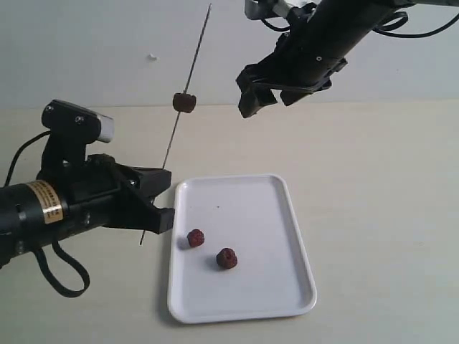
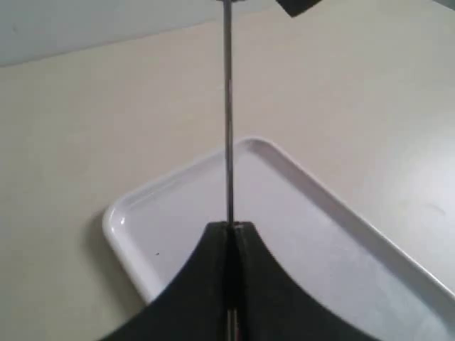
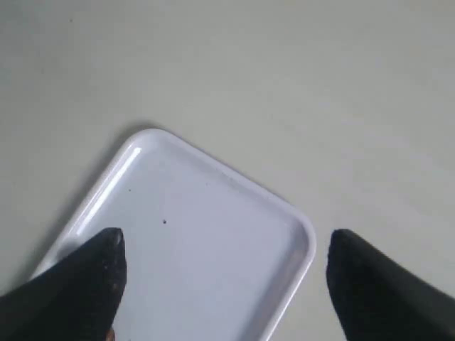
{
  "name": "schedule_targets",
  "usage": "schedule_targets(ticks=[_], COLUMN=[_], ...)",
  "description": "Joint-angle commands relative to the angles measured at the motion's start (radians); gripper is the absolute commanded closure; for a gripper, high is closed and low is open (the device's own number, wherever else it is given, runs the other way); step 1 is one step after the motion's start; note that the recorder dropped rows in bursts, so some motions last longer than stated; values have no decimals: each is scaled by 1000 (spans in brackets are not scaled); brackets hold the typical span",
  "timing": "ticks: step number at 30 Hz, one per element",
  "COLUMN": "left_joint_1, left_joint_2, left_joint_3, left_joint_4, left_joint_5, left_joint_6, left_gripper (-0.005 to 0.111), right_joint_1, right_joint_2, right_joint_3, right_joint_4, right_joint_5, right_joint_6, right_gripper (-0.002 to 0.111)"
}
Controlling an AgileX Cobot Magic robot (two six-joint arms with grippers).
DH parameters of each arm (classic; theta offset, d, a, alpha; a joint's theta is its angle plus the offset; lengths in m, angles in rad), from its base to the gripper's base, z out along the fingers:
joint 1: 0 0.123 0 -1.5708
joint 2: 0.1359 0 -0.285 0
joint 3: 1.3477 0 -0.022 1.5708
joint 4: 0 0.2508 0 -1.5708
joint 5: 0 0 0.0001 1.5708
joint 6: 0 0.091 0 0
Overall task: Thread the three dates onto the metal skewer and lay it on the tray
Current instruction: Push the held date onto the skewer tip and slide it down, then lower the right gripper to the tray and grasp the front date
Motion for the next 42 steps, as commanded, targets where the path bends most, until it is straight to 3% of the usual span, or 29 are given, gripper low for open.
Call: schedule_targets(ticks=[1, 5, 8, 10, 12, 13, 15, 19, 23, 27, 37, 42], left_joint_1=[13, 13, 2, 0, 13, 14, 14, 38, 74, 115, 118, 118], left_joint_2=[-18, -18, -23, -23, -27, -28, -28, -41, -66, -97, -98, -98], left_joint_3=[28, 12, 26, 19, -22, -59, -105, -132, -130, -93, -77, -77], left_joint_4=[-30, -11, 180, 171, 51, 51, 51, 51, 53, 73, 75, 75], left_joint_5=[-75, 60, -36, -70, 117, 326, 598, 774, 821, 815, 761, 748], left_joint_6=[-17, -37, -32, -80, -104, -111, -132, -174, -174, -172, -172, -172], left_gripper=[107, 107, 107, 107, 107, 107, 107, 107, 107, 107, 107, 107], right_joint_1=[-4, -1, -1, -1, -1, -1, 12, 88, 158, 232, 243, 268], right_joint_2=[-10, -10, -10, -8, -4, -4, -4, 19, 63, 121, 175, 242], right_joint_3=[1, 1, 1, 1, 1, 1, 18, 53, 53, 53, 53, 53], right_joint_4=[-20, -4, 9, 12, 12, 46, 100, 94, 87, -95, -63, -67], right_joint_5=[9, 52, 89, 93, 121, 148, 194, 230, 283, 339, 253, 273], right_joint_6=[40, 23, -62, -62, -33, -25, -75, -260, -405, -451, 33, 156], right_gripper=[33, 33, 33, 33, 33, 33, 34, 36, 40, 40, 40, 40])
